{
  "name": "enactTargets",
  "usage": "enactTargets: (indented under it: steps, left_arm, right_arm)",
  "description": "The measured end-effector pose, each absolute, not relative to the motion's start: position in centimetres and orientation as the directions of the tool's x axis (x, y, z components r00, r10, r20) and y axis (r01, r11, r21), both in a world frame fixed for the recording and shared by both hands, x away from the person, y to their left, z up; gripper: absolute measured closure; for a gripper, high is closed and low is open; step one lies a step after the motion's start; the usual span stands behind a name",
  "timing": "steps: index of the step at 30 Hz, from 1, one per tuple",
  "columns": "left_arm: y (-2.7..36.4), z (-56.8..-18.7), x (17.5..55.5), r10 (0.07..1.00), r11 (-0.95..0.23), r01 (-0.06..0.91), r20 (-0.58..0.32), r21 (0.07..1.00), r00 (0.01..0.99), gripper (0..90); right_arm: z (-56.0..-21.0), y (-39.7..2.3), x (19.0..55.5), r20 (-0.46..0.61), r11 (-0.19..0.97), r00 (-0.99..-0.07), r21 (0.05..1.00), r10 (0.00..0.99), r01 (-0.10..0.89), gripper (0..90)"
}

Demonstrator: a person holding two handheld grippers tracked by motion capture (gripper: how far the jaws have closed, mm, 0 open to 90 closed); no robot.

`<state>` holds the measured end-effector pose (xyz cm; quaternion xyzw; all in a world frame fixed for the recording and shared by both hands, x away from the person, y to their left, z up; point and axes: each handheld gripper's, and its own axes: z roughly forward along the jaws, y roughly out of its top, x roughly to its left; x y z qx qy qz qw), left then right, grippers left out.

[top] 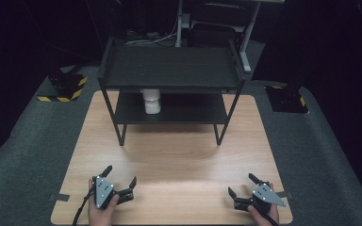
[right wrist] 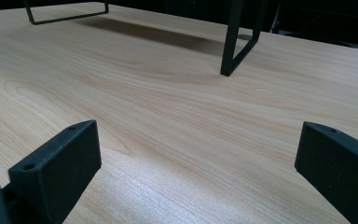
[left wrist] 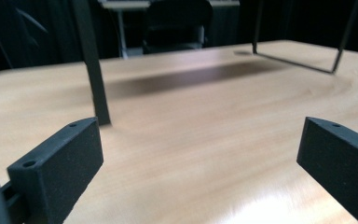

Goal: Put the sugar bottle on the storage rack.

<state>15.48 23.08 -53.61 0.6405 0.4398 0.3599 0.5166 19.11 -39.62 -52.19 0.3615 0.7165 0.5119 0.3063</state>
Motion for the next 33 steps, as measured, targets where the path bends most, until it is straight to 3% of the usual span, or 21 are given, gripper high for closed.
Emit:
enactTargets:
  steps: [6,9,14,33]
  left_arm:
    - [22.4,-52.6,16.1,0.938,-0.120,0.266,0.021,0.956,0.347,0.5]
    - [21.6,-51.7,16.6,0.933,-0.191,0.301,0.078,0.934,0.351,0.5]
    - [21.2,-51.5,16.7,0.922,-0.241,0.299,0.121,0.923,0.369,0.5]
    - [21.9,-51.8,16.6,0.909,-0.228,0.277,0.102,0.933,0.404,0.5]
  right_arm:
    - [-52.2,-39.5,19.1,-0.072,0.218,-0.549,0.954,0.833,0.205,0.1]
    - [-52.2,-39.6,19.1,-0.072,0.216,-0.549,0.955,0.833,0.204,0.1]
    - [-52.2,-39.6,19.1,-0.075,0.220,-0.552,0.955,0.830,0.201,0.1]
    - [-52.0,-39.7,19.5,-0.054,0.210,-0.554,0.952,0.831,0.221,0.1]
